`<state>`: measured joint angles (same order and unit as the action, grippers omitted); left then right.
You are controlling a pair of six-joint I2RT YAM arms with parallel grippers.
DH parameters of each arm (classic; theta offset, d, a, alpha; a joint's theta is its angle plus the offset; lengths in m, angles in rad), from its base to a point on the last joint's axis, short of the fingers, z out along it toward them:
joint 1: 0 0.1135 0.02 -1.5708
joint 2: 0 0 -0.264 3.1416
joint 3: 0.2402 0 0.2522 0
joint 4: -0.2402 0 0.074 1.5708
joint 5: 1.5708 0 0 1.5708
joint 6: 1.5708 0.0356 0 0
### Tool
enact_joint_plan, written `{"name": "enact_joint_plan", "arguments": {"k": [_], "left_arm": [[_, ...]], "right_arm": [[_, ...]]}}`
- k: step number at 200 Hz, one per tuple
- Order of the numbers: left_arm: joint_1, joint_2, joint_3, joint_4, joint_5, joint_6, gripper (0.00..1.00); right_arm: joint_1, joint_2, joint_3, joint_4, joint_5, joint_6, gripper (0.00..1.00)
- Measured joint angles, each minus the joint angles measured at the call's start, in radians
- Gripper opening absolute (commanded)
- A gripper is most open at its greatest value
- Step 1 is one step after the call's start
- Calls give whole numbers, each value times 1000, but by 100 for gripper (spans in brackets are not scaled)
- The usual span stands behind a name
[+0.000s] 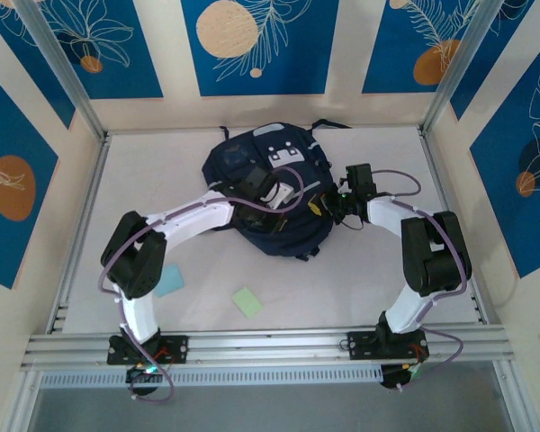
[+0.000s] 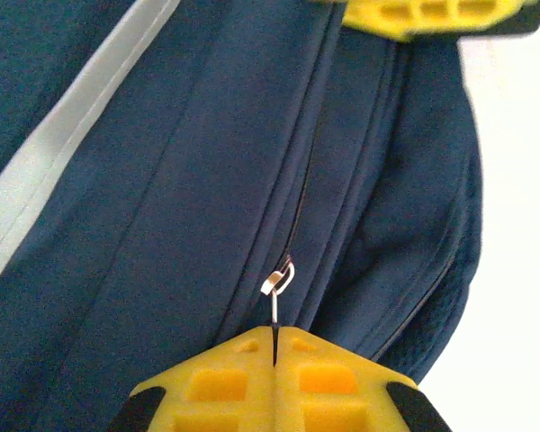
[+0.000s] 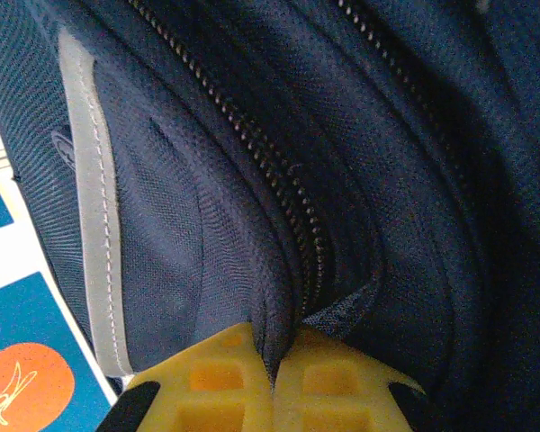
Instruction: Pack the student bag
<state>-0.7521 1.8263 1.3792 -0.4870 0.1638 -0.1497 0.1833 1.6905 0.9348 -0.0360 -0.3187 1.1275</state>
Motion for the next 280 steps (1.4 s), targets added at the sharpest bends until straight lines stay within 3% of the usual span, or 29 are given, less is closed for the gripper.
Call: {"name": "enact_joint_plan", "arguments": {"k": [68, 124, 165, 175, 192, 220, 253, 280], "left_arm": [[67, -107, -97, -66, -247, -2, 0], [258, -112, -96, -107, -475, -14, 0], [266, -107, -63, -43, -455, -2, 0], [264, -109, -61, -11, -430, -6, 0], [264, -119, -74, 35, -381, -24, 16], [264, -184, -145, 79, -320, -64, 64], [273, -249, -186, 94, -267, -129, 96], [297, -268, -203, 117, -233, -188, 100]], "right_arm": [[-2, -7, 23, -3, 16, -53, 0], [-20, -6, 90, -49, 74, -142, 0], [-21, 16, 151, -97, 76, -199, 0], [-21, 18, 163, -111, 74, -209, 5], [-18, 17, 182, -135, 66, -224, 19], [-6, 0, 200, -176, 66, -276, 49], [67, -98, 226, -298, 89, -402, 71], [189, -185, 246, -403, 122, -513, 85]]}}
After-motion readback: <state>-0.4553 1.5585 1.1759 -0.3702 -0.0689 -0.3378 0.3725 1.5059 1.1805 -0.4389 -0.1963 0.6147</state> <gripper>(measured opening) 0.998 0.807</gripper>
